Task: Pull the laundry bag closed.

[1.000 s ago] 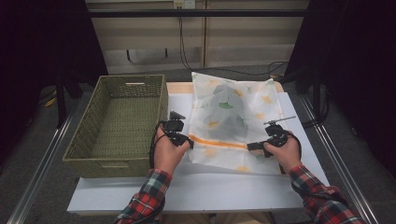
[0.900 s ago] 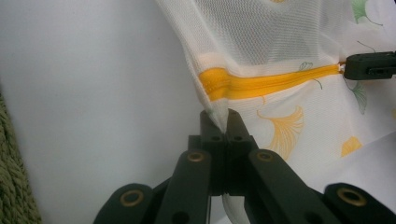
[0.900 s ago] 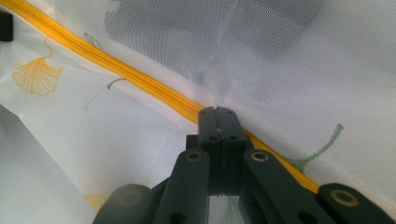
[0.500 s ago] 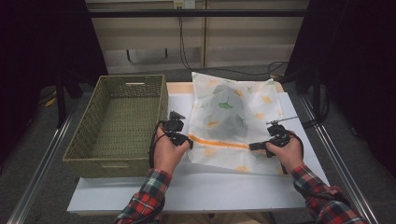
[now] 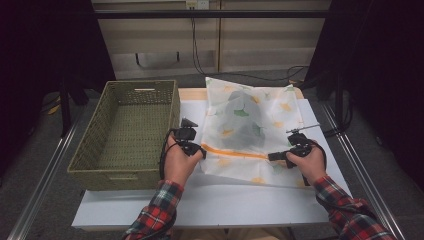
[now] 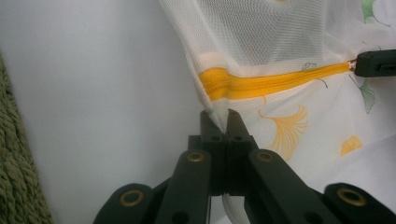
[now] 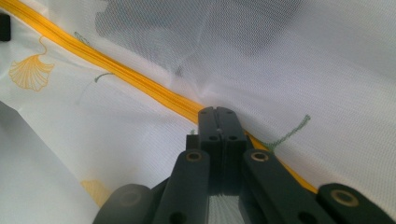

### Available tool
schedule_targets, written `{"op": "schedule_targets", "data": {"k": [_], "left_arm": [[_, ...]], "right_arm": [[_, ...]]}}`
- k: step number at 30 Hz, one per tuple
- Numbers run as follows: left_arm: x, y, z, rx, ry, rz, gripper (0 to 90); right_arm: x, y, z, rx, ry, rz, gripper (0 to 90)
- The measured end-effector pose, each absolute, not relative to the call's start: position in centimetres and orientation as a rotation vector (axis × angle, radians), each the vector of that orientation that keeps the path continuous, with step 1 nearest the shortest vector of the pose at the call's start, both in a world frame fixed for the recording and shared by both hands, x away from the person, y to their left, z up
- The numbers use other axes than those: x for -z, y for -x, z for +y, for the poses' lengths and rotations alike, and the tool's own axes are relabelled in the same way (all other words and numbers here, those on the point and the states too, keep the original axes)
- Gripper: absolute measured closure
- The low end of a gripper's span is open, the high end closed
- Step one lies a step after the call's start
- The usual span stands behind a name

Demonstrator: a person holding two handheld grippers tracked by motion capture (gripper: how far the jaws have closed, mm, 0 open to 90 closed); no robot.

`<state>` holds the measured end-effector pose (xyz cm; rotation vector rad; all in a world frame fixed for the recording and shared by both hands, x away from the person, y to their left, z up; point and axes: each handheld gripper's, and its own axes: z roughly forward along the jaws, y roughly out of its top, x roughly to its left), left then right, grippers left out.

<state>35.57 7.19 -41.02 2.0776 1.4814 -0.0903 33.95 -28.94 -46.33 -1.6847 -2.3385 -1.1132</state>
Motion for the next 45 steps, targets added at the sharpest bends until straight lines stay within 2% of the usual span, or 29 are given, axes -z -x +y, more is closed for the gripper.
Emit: {"op": "schedule_targets", "data": {"k": [45], "left_arm": [[40.6,-36.0,7.5,0.083,-2.077,1.481,89.7]], "right_arm": [[46.4,-33.1,-30.4,1.105,1.728,-2.345,90.0]]}}
